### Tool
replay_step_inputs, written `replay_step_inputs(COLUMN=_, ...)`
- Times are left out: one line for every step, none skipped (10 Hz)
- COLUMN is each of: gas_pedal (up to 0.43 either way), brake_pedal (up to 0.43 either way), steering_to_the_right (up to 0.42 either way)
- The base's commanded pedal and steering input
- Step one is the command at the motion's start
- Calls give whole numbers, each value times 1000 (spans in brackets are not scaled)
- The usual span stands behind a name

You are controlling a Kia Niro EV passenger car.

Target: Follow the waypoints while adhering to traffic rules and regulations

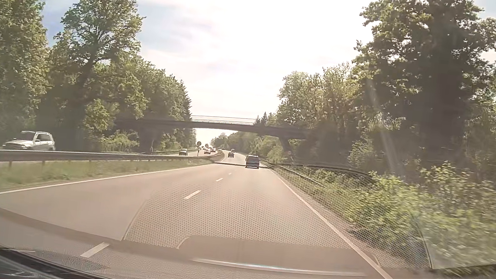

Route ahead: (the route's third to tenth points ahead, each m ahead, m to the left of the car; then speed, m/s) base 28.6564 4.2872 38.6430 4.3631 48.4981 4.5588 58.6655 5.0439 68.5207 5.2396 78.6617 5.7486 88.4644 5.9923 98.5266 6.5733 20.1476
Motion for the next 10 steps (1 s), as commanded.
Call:
replay_step_inputs(gas_pedal=98, brake_pedal=0, steering_to_the_right=-2)
replay_step_inputs(gas_pedal=98, brake_pedal=0, steering_to_the_right=-2)
replay_step_inputs(gas_pedal=110, brake_pedal=0, steering_to_the_right=-2)
replay_step_inputs(gas_pedal=110, brake_pedal=0, steering_to_the_right=-2)
replay_step_inputs(gas_pedal=110, brake_pedal=0, steering_to_the_right=-2)
replay_step_inputs(gas_pedal=110, brake_pedal=0, steering_to_the_right=-2)
replay_step_inputs(gas_pedal=110, brake_pedal=0, steering_to_the_right=-2)
replay_step_inputs(gas_pedal=110, brake_pedal=0, steering_to_the_right=-2)
replay_step_inputs(gas_pedal=110, brake_pedal=0, steering_to_the_right=-2)
replay_step_inputs(gas_pedal=110, brake_pedal=0, steering_to_the_right=-2)
